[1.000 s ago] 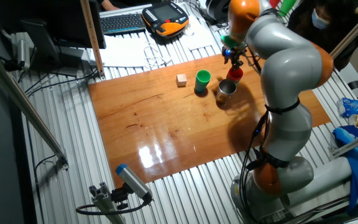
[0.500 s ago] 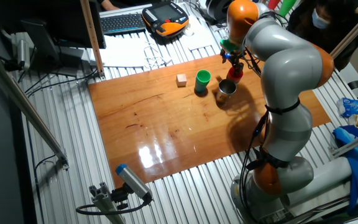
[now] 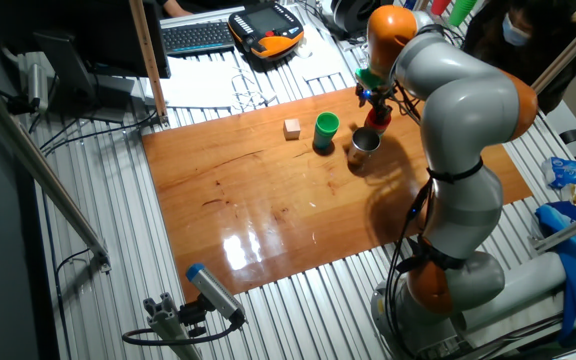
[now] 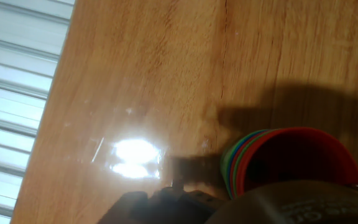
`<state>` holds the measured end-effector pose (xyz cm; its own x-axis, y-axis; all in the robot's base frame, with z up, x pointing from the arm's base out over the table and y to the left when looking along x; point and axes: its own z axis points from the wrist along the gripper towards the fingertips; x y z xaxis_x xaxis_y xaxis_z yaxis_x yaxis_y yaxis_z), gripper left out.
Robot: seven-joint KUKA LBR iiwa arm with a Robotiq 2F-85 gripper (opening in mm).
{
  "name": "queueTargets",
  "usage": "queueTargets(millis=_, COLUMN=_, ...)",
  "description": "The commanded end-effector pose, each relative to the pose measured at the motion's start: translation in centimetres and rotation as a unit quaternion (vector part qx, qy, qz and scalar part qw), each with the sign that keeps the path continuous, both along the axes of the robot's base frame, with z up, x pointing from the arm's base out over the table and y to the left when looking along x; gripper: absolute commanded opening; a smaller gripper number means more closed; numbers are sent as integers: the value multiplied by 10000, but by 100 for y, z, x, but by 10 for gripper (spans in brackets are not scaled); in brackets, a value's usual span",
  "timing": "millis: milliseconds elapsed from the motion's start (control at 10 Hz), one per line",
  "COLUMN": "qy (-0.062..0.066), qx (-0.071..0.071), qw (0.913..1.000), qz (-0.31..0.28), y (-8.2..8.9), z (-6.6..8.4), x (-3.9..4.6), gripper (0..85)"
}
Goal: Stack the cups
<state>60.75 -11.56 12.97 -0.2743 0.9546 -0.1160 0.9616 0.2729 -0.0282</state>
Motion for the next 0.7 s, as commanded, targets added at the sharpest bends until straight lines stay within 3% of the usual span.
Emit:
queueTargets(millis=0, qy=-10, qx=-31, qw=10000, qz=2, y=11, z=-20, x=-6, gripper=680)
queueTargets(millis=600, qy=-114, qx=-2, qw=9999, qz=107, y=8, z=-148, x=-27, gripper=680)
